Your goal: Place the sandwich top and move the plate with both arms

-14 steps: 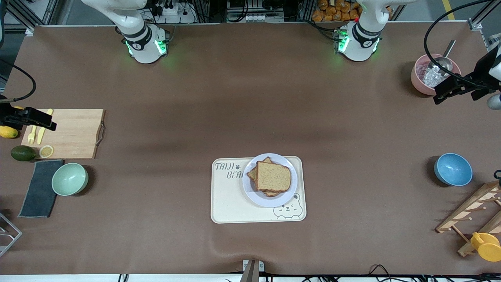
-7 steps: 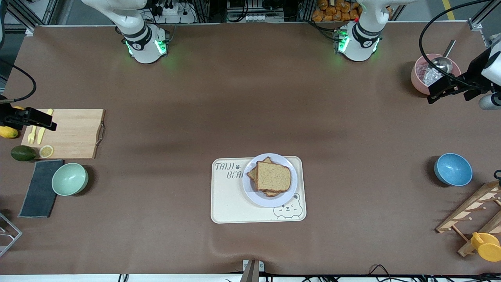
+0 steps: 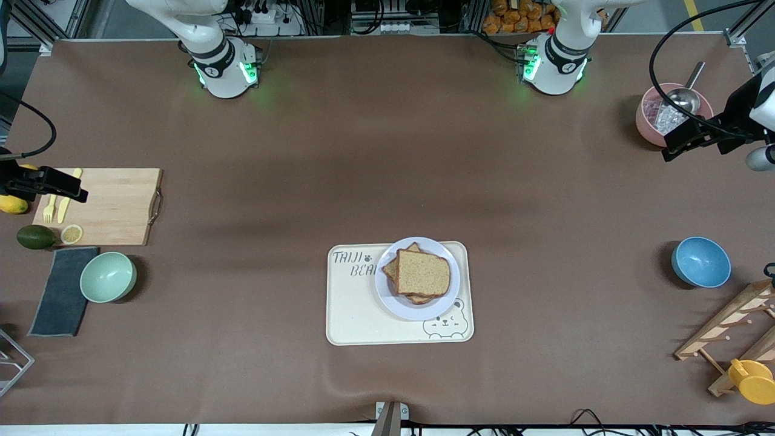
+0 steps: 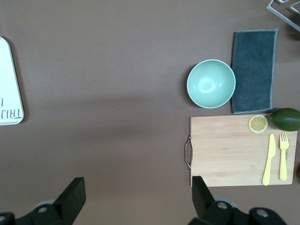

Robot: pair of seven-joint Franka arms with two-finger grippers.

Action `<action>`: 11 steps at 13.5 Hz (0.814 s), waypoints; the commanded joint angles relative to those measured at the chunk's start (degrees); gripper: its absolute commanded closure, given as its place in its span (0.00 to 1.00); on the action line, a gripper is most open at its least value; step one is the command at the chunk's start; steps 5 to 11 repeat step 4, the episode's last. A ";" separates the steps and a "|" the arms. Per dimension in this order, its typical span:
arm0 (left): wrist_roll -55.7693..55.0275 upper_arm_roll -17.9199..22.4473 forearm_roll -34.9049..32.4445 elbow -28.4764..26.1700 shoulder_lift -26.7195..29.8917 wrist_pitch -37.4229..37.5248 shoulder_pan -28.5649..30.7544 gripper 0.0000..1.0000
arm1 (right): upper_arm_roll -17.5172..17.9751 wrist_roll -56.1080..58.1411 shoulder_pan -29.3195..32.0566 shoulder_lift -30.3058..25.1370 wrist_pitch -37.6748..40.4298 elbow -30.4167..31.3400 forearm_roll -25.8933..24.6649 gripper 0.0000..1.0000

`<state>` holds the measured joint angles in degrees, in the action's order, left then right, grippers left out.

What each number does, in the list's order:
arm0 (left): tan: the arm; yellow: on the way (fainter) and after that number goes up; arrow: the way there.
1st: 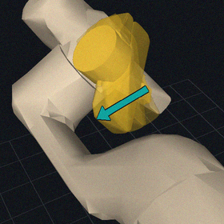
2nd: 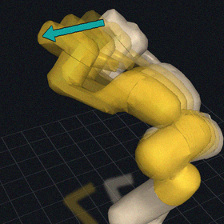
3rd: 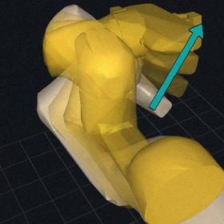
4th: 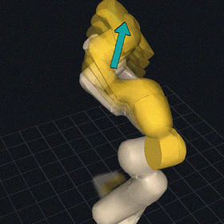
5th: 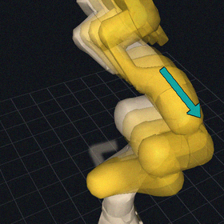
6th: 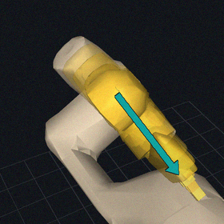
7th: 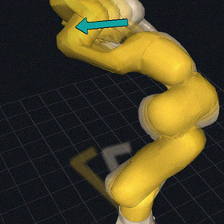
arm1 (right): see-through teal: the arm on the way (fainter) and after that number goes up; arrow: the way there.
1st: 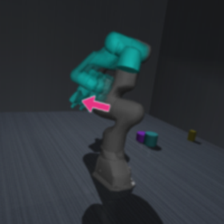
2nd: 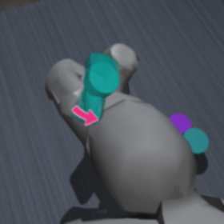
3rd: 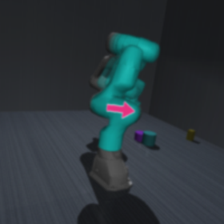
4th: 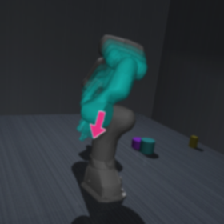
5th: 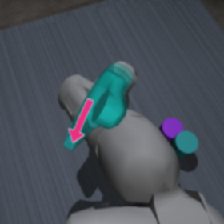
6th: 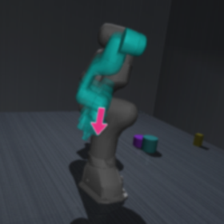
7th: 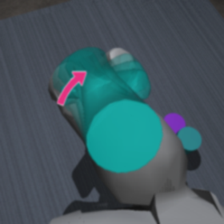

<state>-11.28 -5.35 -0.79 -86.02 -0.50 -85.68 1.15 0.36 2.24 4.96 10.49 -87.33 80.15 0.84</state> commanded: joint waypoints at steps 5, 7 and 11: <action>0.30 0.16 0.61 -0.99 1.29 -0.54 0.25 0.00 | 0.87 0.05 1.19 0.15 -0.21 -0.26 0.83 0.00; 0.30 0.16 0.61 -0.99 1.29 -0.54 0.25 0.00 | 0.87 0.05 1.19 0.15 -0.21 -0.26 0.83 0.00; 0.30 0.16 0.61 -0.99 1.29 -0.54 0.25 0.00 | 0.87 0.05 1.19 0.15 -0.21 -0.26 0.83 0.00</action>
